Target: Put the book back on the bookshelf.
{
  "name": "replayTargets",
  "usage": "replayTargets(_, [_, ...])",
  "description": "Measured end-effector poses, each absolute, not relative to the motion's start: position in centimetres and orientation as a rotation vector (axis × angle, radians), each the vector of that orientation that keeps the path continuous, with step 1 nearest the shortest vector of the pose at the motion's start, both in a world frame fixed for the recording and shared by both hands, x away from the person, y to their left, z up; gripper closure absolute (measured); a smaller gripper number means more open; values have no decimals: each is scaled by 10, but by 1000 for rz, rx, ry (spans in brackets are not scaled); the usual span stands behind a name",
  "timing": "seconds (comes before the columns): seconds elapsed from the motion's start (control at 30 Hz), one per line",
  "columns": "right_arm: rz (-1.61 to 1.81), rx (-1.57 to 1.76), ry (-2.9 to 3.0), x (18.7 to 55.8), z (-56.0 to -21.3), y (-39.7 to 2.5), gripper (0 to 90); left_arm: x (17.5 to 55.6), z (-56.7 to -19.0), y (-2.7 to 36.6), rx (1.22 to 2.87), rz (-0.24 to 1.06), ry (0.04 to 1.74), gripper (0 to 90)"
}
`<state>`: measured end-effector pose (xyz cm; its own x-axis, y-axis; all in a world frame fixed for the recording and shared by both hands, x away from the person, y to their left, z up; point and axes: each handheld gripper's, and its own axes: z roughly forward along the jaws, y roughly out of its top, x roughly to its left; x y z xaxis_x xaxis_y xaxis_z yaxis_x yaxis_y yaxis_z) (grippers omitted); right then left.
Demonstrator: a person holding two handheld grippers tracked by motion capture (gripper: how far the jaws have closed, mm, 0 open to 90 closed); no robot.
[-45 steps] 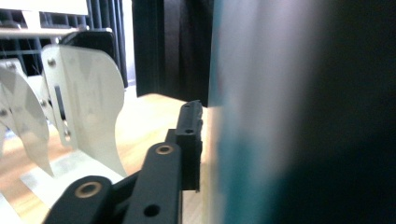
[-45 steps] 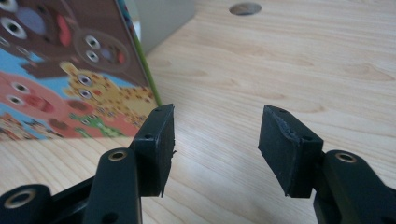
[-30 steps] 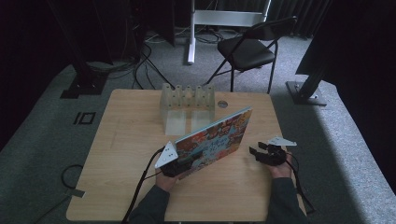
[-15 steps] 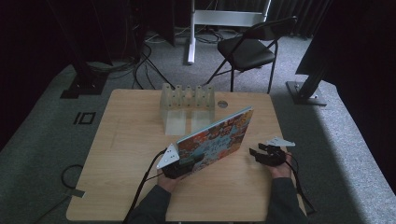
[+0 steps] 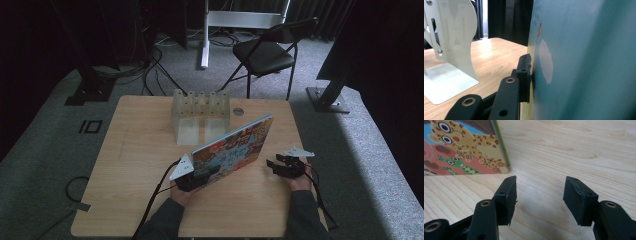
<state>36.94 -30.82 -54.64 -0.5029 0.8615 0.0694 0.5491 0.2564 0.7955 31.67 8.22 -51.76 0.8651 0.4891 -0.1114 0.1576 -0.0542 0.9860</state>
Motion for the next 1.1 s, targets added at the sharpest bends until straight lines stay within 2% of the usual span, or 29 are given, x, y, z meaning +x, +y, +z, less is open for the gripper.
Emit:
replayTargets(0.27, [1101, 1299, 2164, 371, -548, -308, 406, 317, -518, 80, 1626, 298, 510, 757])
replayTargets(1.1, [1104, 1316, 2189, 372, -549, -309, 389, 320, -517, 80, 1643, 300, 494, 784])
